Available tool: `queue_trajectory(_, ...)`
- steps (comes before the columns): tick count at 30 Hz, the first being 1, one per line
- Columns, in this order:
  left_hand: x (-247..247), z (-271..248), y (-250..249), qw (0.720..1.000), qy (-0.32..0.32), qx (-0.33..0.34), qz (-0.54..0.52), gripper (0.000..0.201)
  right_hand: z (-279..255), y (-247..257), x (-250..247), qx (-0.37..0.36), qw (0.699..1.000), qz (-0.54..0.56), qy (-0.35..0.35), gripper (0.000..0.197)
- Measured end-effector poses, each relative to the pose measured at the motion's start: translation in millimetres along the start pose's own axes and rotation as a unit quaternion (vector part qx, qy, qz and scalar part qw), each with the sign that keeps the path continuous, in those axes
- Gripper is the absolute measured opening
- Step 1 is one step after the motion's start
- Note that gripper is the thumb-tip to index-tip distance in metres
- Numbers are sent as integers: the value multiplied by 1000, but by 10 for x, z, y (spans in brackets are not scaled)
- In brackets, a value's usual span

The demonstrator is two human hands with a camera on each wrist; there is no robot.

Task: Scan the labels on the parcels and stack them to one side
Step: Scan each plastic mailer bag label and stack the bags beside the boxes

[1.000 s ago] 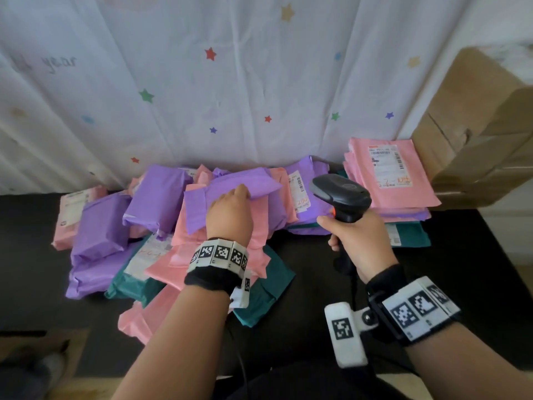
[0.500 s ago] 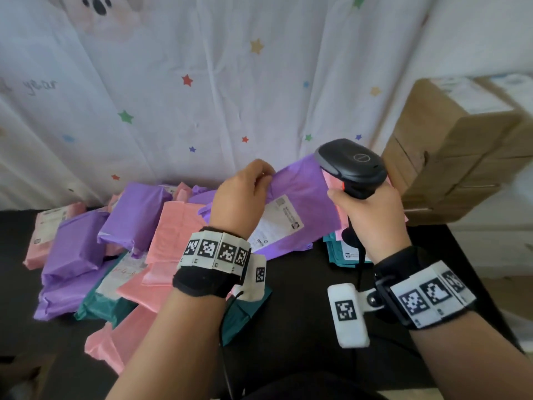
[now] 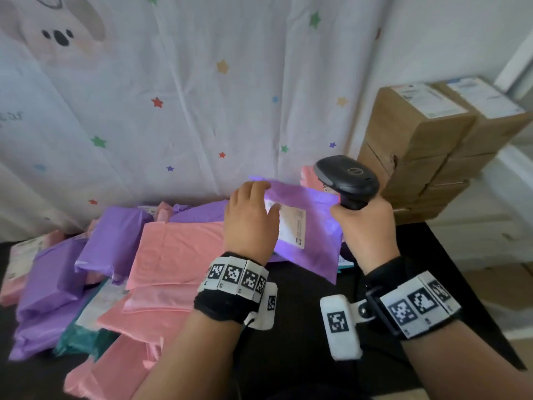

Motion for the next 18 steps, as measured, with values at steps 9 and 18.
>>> queue_trajectory(9,622,-262,277,858,309,-291,-291,53,37,10,-67,41,983,169,-56,8)
queue_trajectory(18,478,-123,350,747,113,-349,-554,25,-26,-207,-68,44,979,189,-61,11)
Point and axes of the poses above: each hand's wrist, its own z-axis towards the middle knuckle, its own x-axis out of the palm, y = z × x, the point moved 2 cm from there along z, towards the middle knuckle, and after that the axes turned 7 degrees about -z, right-handed, at the moved point
